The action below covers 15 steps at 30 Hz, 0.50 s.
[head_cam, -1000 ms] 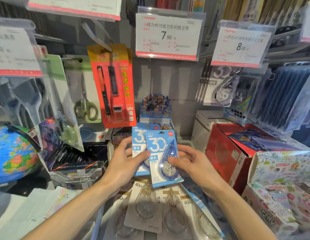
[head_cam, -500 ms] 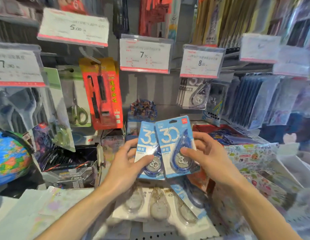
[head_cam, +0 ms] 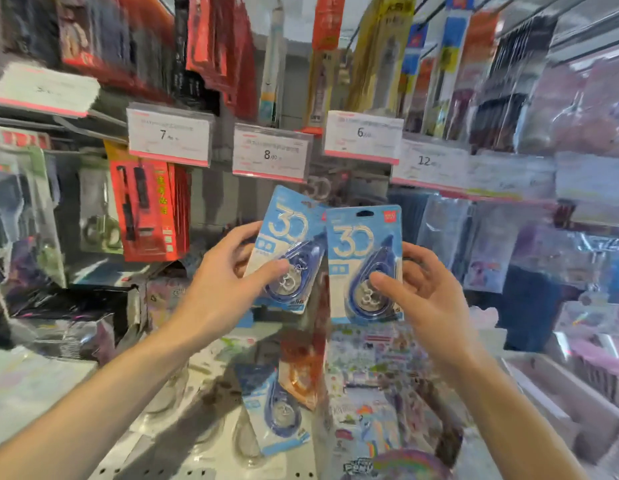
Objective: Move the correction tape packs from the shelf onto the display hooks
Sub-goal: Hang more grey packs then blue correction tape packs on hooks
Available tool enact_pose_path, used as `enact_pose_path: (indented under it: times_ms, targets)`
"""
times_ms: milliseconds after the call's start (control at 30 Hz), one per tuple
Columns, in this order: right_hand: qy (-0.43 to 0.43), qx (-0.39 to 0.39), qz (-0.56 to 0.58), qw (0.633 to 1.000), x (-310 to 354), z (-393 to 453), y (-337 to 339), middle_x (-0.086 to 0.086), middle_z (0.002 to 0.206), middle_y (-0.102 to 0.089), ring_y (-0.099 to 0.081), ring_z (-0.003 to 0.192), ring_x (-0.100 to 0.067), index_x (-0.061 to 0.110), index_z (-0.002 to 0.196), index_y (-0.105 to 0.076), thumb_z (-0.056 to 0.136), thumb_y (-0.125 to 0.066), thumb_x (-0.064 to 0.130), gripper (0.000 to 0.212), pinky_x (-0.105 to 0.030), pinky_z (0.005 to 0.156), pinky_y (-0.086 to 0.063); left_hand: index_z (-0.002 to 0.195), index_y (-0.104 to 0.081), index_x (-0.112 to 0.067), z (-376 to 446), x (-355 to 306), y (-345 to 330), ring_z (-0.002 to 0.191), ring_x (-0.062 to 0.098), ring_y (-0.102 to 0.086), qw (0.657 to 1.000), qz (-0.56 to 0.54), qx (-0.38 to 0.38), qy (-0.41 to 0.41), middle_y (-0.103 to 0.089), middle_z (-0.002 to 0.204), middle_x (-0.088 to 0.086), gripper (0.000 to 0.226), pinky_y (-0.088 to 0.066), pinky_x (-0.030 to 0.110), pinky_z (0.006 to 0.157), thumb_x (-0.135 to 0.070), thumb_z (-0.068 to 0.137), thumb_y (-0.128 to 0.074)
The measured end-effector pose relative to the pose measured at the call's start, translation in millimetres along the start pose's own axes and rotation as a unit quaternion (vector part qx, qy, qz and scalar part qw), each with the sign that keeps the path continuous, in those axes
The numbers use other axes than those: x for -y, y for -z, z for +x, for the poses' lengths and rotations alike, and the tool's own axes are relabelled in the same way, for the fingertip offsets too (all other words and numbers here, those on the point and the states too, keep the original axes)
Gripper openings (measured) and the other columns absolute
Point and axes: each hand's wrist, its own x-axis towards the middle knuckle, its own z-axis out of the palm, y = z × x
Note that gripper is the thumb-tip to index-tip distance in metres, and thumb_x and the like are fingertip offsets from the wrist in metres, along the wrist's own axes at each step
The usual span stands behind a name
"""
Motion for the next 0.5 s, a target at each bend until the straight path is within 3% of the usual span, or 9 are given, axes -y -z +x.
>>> enact_pose_path:
  times_ms: [100, 267, 400, 500]
  targets:
    - [0.019, -0.005, -0.003, 1.000, 4, 3, 20, 0.005, 0.109, -0.081, -0.078, 0.100, -0.016, 0.047, 0.112, -0.065, 0.073, -0.084, 0.039, 0.044, -0.022, 0.079, -0.061, 0.117, -0.062, -0.045, -1, -20, -19, 0.105, -0.003, -0.072, 0.999, 0.035, -0.032, -0.023, -0.077, 0.110, -0.025, 0.048, -0.055, 0.014, 0.085, -0.013, 0.088, -0.080]
    - [0.031, 0.001, -0.003, 1.000, 6, 4, 38, 0.003, 0.114, -0.079, -0.076, 0.106, -0.016, 0.041, 0.123, -0.061, 0.077, -0.085, 0.040, 0.052, -0.039, 0.089, -0.060, 0.131, -0.062, -0.027, -2, -52, -32, 0.108, -0.003, -0.071, 0.995, 0.071, -0.052, -0.051, -0.076, 0.114, -0.021, 0.050, -0.055, 0.019, 0.093, -0.007, 0.088, -0.078]
    - [0.044, 0.010, -0.005, 0.999, 3, 5, 40, 0.006, 0.111, -0.080, -0.077, 0.103, -0.014, 0.045, 0.117, -0.062, 0.088, -0.082, 0.020, 0.044, -0.029, 0.085, -0.063, 0.131, -0.062, -0.029, -4, -68, -30, 0.110, -0.005, -0.069, 0.992, 0.095, -0.053, -0.069, -0.075, 0.116, -0.026, 0.048, -0.054, 0.016, 0.092, -0.010, 0.090, -0.077]
    - [0.041, 0.022, -0.006, 0.999, 1, 6, 34, 0.008, 0.107, -0.081, -0.078, 0.099, -0.011, 0.050, 0.111, -0.063, 0.089, -0.079, 0.015, 0.044, -0.021, 0.078, -0.061, 0.129, -0.063, -0.034, -2, -75, -23, 0.110, 0.000, -0.071, 0.989, 0.107, -0.060, -0.084, -0.075, 0.118, -0.022, 0.047, -0.056, 0.028, 0.097, -0.013, 0.090, -0.078]
